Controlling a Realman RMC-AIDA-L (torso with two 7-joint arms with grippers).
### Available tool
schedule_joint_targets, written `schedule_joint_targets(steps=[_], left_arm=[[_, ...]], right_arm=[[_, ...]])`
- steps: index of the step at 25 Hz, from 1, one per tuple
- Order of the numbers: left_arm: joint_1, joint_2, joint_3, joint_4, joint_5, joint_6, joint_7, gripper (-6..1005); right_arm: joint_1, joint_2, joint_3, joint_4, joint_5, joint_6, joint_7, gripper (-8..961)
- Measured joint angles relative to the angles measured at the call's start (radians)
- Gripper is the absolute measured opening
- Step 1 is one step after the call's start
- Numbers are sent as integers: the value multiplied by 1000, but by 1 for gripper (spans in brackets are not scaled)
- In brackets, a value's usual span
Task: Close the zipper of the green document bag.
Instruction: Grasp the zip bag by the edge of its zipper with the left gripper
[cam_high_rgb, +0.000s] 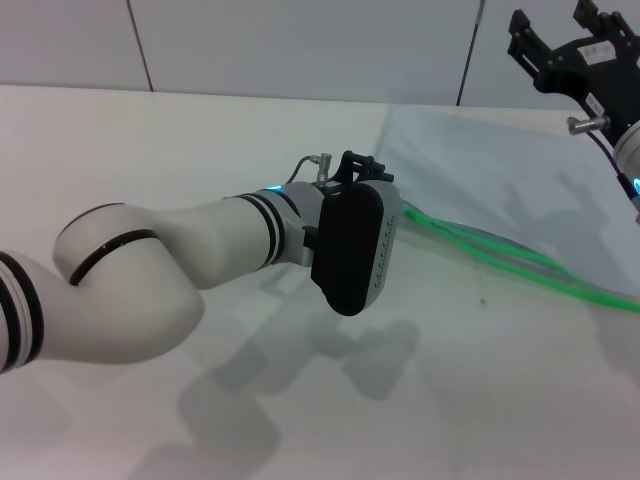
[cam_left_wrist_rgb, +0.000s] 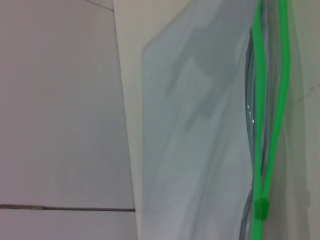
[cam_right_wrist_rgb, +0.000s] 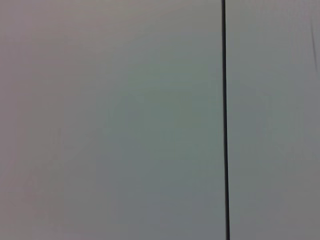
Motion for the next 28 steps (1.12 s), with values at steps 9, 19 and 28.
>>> schedule_joint_targets(steps=[9, 19, 28], left_arm=[[-14, 0, 7, -13, -13, -25, -7, 223], [-23, 0, 47, -15, -24, -25, -8, 188], [-21, 3, 49, -17, -25, -37, 2, 74]], right_arm=[[0, 0, 0, -1, 0, 0, 0, 792], [2, 0, -1, -2, 0, 0, 0, 791], [4, 0, -9, -2, 0, 0, 0, 790]])
